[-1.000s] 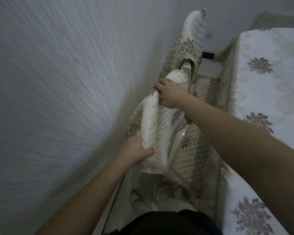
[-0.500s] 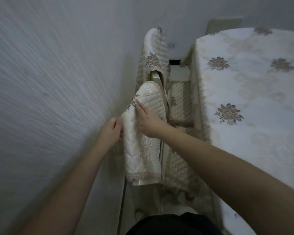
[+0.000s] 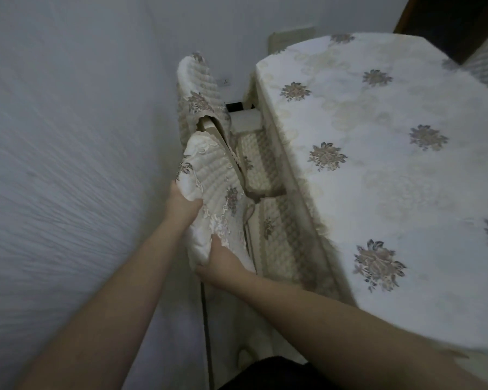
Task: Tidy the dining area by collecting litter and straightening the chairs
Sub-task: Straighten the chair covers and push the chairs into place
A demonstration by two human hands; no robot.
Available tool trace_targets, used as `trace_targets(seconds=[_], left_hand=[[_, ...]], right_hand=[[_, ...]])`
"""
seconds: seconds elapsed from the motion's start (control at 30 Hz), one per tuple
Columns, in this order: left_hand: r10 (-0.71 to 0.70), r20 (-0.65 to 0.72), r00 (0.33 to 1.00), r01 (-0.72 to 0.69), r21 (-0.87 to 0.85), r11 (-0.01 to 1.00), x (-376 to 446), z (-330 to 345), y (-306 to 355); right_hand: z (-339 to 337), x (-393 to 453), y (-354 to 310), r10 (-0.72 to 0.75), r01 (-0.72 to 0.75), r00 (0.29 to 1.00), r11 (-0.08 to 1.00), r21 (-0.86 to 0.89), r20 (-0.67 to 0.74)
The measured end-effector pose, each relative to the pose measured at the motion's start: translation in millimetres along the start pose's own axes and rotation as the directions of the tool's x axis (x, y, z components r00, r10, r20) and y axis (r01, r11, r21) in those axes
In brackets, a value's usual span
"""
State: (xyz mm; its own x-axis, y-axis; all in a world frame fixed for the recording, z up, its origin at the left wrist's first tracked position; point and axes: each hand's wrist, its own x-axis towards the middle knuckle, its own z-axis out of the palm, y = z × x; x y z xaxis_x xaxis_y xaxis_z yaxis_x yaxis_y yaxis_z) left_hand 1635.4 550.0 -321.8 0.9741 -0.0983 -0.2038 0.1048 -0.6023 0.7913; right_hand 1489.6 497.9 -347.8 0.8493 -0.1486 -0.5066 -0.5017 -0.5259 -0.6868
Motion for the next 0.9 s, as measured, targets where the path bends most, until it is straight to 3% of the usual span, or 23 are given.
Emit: trace_targets(seconds=[0.33, 0.6, 0.9], left_hand=[[0.04, 0.044, 0.998, -0.037, -0.074, 0.997, 0, -3, -9], [0.081, 0.088, 0.993, -0.063, -0.185, 0.981, 1, 1, -19], [0.085, 0.069, 0.994, -0.082, -0.055, 0.995, 8, -3, -24]], right_hand=[[-4, -10, -5, 0.007, -0.022, 0.997, 0.984, -0.178, -0.083], [0, -12, 2, 0.001, -0.021, 0.995, 0.978, -0.206, -0.096], [2, -10, -7, 0.035, -0.051, 0.996, 0.98, -0.19, -0.085]])
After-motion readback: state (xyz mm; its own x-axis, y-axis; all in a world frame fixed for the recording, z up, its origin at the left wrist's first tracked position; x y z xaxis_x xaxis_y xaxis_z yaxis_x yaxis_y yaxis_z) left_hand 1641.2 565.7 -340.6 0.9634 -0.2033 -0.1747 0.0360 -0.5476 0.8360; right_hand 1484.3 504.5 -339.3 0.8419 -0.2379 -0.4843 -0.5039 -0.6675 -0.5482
